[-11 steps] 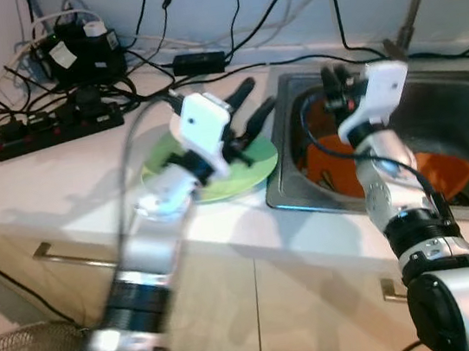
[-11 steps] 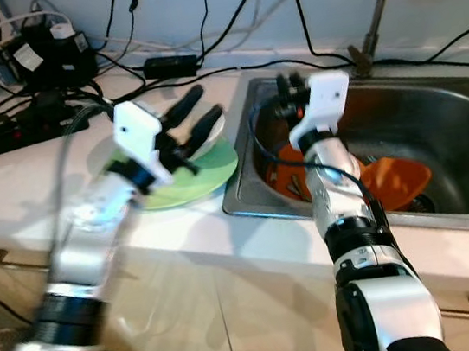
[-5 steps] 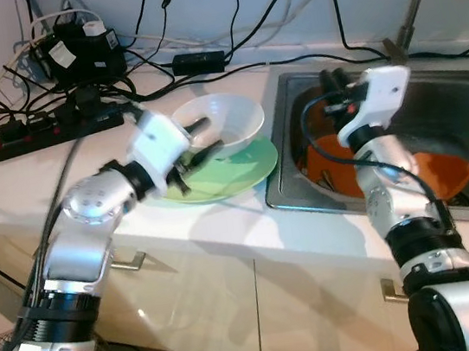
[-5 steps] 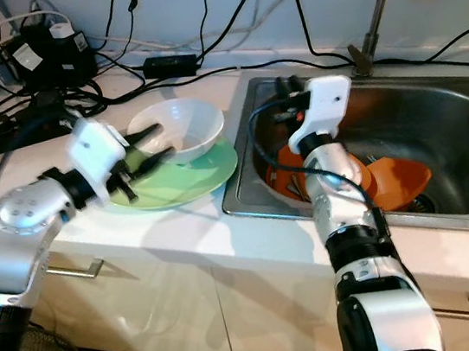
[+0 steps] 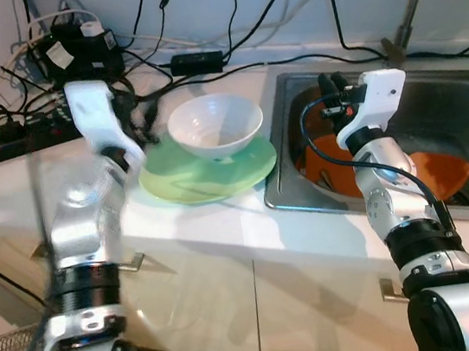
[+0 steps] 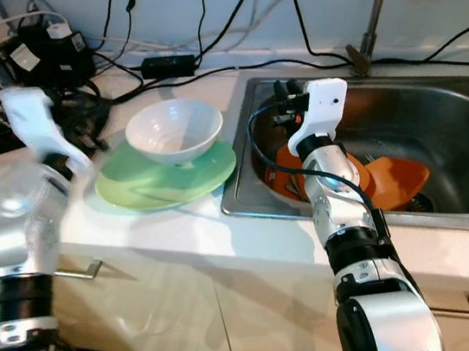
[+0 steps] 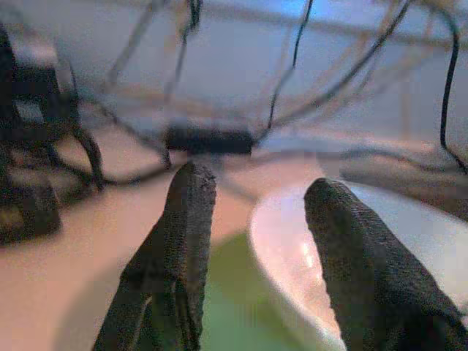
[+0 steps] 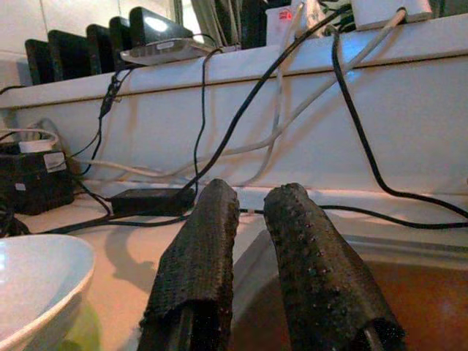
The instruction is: Kitchen organization
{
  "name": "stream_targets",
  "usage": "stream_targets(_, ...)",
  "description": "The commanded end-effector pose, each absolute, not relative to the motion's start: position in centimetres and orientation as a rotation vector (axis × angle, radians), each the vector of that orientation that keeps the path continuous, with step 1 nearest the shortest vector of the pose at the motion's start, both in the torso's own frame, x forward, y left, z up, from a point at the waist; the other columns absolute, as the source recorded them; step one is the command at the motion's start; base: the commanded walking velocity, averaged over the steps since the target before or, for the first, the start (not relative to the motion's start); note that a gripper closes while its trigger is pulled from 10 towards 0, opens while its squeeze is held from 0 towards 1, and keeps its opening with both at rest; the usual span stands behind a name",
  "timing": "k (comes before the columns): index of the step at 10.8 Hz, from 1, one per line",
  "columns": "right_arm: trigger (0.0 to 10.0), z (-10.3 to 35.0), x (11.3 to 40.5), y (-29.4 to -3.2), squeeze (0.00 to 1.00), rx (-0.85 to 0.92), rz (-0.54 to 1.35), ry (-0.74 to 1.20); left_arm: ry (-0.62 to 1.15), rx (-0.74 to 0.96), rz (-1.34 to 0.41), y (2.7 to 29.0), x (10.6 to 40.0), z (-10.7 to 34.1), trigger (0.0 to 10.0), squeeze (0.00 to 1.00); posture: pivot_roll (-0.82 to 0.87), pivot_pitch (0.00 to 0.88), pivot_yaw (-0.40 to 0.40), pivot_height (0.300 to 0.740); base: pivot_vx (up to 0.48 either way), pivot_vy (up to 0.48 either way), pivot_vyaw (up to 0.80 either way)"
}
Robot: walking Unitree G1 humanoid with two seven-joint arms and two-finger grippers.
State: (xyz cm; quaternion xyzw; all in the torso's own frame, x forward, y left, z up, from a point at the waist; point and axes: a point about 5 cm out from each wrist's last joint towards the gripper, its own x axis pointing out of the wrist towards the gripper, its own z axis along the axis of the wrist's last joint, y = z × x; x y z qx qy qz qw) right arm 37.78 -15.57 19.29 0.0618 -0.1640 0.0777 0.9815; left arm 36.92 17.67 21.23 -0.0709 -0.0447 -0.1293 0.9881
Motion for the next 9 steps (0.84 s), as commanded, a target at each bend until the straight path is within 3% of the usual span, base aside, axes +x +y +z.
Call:
stream_targets(1, 10.0, 19.4, 37.6, -15.5, 0.00, 0.127, 0.154, -0.339, -0.073, -0.168, -0.295, 17.0, 37.3, 21.8, 10.0, 1.00, 0.23, 0.000, 0.020, 0.725, 0.000, 0.000, 0.00)
stream_targets(2, 10.0, 19.4, 37.5, -15.5, 0.00, 0.130, 0.151, -0.339, -0.022, -0.180, -0.337, 16.5, 37.3, 21.2, 10.0, 0.44, 0.22, 0.000, 0.022, 0.725, 0.000, 0.000, 0.00)
stream_targets(3, 10.0, 19.3, 37.5, -15.4, 0.00, 0.132, 0.151, -0.337, 0.004, -0.192, -0.362, 16.2, 37.4, 21.0, 10.0, 0.00, 0.22, 0.000, 0.024, 0.725, 0.000, 0.000, 0.00)
stream_targets(9, 10.0, 19.1, 37.3, -15.2, 0.00, 0.142, 0.149, -0.335, 0.124, -0.127, -0.303, 16.1, 37.4, 20.5, 10.0, 0.00, 0.23, 0.000, 0.035, 0.725, 0.000, 0.000, 0.00)
